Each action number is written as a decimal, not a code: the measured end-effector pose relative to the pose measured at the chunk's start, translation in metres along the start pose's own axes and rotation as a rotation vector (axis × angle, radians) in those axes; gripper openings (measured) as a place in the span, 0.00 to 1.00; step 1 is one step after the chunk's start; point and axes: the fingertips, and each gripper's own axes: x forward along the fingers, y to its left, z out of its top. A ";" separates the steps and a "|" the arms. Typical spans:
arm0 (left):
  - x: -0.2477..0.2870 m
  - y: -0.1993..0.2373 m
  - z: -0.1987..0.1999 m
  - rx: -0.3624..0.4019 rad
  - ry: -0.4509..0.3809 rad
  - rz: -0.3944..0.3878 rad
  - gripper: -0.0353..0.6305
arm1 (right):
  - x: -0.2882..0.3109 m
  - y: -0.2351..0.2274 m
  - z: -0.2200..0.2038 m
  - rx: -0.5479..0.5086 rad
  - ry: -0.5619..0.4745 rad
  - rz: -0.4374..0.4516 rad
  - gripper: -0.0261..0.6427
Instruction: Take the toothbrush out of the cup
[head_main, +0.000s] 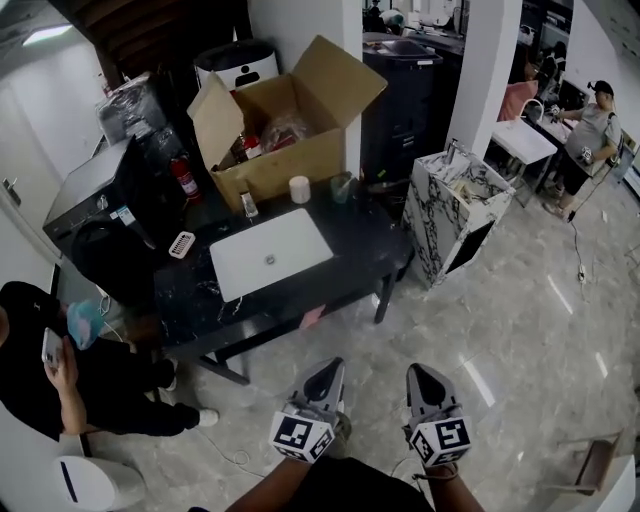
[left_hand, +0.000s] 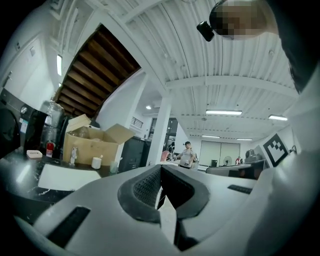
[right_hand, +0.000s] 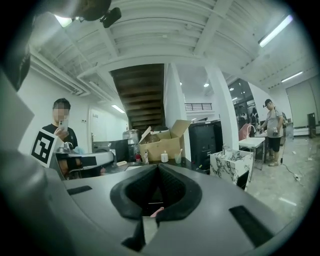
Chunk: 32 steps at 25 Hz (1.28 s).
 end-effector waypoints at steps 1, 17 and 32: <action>0.011 0.012 0.003 -0.003 0.000 -0.001 0.09 | 0.017 -0.002 0.004 0.004 0.005 0.005 0.06; 0.145 0.172 0.052 -0.037 -0.046 -0.048 0.09 | 0.231 -0.015 0.052 -0.008 0.003 0.008 0.06; 0.185 0.258 0.047 -0.057 -0.051 0.094 0.09 | 0.348 -0.025 0.032 -0.002 0.076 0.106 0.06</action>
